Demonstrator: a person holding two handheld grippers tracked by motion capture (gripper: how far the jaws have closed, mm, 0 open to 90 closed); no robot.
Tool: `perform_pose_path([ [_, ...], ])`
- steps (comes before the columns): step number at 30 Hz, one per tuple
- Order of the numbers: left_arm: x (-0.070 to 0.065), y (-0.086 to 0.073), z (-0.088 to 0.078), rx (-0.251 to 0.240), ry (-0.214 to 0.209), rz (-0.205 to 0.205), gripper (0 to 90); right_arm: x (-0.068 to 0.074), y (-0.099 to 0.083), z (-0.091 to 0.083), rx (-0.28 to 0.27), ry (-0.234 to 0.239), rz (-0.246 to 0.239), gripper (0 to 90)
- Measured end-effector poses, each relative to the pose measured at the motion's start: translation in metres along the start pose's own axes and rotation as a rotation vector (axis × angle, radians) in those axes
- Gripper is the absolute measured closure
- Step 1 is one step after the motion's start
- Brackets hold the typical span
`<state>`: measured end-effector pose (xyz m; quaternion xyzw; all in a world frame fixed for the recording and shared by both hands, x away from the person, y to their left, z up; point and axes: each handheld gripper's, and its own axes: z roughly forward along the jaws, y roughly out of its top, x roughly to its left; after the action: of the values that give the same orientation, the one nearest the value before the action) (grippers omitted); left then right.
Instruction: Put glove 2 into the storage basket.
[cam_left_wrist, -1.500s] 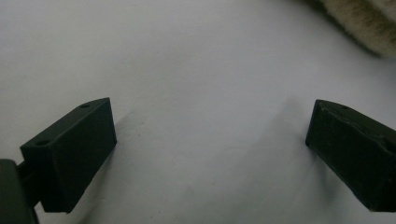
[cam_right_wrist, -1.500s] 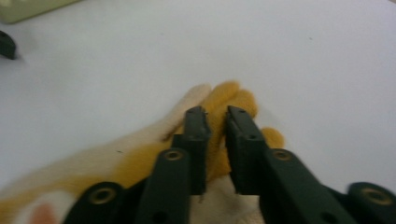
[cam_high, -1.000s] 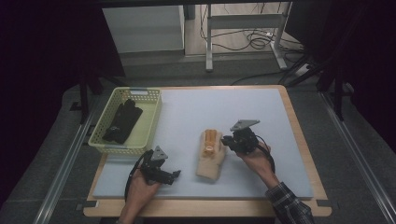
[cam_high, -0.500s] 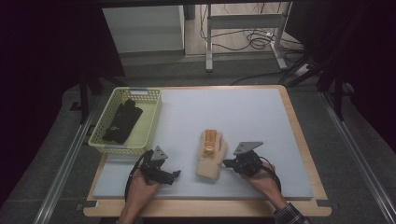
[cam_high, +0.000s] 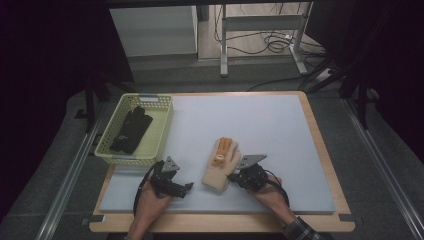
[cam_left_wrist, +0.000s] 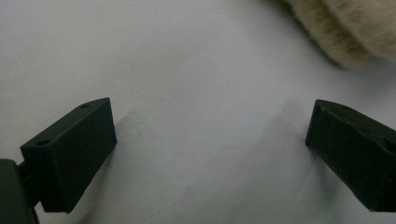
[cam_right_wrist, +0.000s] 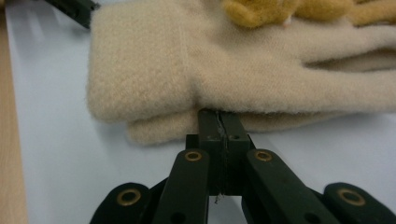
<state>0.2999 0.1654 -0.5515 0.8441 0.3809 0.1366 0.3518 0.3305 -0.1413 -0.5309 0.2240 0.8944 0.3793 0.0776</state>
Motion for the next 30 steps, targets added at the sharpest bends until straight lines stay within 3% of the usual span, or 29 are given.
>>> perform_pose_path([
  [17, 0.0, 0.0, 0.0, 0.003, 0.0, 0.002, 1.8, 0.003, 0.031, 0.037, -0.012, -0.036, -0.014, 86.5],
  [21, 0.0, 0.0, 0.0, 0.003, -0.001, 0.002, 1.8, 0.004, 0.032, 0.035, -0.005, -0.046, -0.024, 80.8],
  [30, 0.0, 0.0, 0.0, 0.003, -0.001, 0.002, 1.7, 0.001, 0.029, 0.012, -0.02, -0.077, -0.021, 60.5],
])
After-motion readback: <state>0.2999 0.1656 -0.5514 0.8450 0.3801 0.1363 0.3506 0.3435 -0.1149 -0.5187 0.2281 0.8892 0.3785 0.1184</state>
